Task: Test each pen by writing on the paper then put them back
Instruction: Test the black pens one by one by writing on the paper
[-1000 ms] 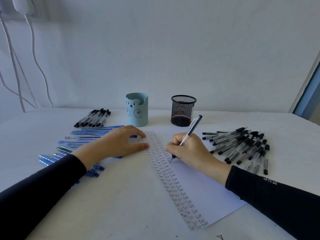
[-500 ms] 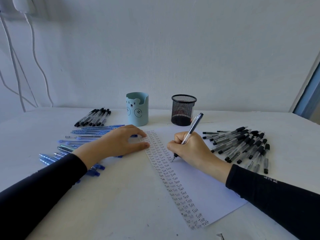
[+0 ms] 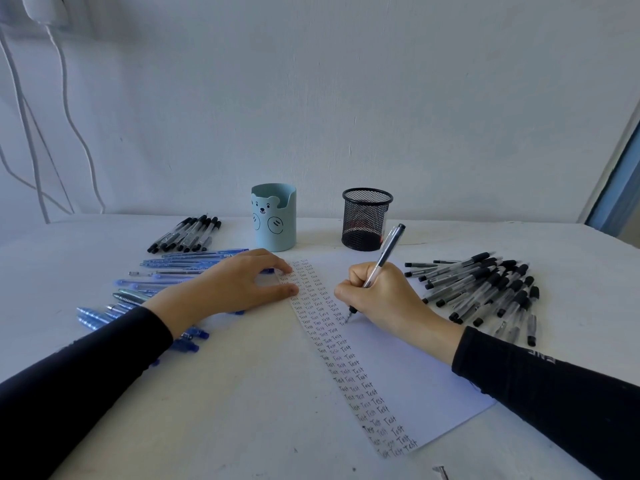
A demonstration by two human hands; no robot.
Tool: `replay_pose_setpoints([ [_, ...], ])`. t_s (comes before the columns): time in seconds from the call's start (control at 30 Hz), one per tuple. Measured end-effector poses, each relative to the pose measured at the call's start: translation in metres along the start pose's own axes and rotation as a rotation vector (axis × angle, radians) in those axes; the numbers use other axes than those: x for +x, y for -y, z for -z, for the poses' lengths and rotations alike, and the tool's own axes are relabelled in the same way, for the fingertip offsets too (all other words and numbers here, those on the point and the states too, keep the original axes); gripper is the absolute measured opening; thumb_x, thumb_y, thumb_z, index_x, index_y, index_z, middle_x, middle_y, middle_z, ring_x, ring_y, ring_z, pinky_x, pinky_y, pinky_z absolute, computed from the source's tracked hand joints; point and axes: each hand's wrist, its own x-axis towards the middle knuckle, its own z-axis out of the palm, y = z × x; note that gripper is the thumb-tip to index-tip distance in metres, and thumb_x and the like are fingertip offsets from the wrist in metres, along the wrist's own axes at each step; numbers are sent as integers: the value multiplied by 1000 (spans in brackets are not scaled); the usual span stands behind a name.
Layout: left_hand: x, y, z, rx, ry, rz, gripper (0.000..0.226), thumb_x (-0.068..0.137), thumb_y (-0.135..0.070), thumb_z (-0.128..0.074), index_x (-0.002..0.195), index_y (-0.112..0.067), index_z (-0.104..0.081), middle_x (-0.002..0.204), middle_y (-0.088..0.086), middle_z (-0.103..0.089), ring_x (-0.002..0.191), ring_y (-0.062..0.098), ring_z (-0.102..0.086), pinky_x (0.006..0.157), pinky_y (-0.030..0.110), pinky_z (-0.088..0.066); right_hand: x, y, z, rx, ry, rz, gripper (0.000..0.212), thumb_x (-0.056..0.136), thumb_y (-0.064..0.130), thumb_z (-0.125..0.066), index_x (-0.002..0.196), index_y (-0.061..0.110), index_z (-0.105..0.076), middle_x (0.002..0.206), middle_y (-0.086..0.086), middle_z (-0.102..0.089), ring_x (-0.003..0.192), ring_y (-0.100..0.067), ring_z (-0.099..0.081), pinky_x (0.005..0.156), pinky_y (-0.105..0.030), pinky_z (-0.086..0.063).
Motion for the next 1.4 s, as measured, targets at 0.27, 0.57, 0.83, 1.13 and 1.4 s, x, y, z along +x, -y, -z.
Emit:
replay_pose_setpoints([
  [0.27, -1, -2, 0, -4, 0, 0, 71, 67, -83, -45, 123, -42, -57, 131, -19, -51, 119, 1, -48, 107, 30, -39, 0, -1, 0, 12, -22, -12, 44, 81, 3, -65, 52, 13, -32, 50, -1, -27, 45, -7, -23, 45, -14, -25],
  [0.57, -2, -3, 2, 3, 5, -4, 71, 67, -82, -44, 124, -42, -56, 131, -19, -51, 118, 1, -48, 105, 28, -39, 0, -1, 0, -11, -5, -1, 46, 80, 3, -64, 52, 14, -30, 54, -8, -27, 49, -11, -24, 47, -15, -26],
  [0.83, -1, -2, 1, 11, 4, 1, 79, 63, -90, -39, 124, -42, -56, 131, -20, -50, 118, 0, -48, 105, 29, -40, 4, -4, 5, 63, -50, -78, 43, 94, 24, -55, 58, 2, -45, 57, -9, -51, 52, -14, -41, 52, -24, -34],
  [1.13, 0, 1, -2, 1, -5, 3, 74, 66, -87, -42, 123, -43, -57, 129, -21, -51, 118, 0, -48, 106, 29, -39, 14, 14, 30, -242, -39, 253, 21, 100, 46, -47, 101, 28, -56, 48, 2, -58, 43, -10, -57, 53, -28, -46],
  [1.4, 0, 0, -1, -2, -2, -2, 75, 64, -88, -41, 122, -43, -57, 129, -20, -51, 119, 1, -48, 106, 29, -39, 17, -4, 25, -412, 118, 359, 18, 102, 24, -48, 117, 23, -55, 81, 13, -58, 82, -4, -56, 74, -26, -43],
])
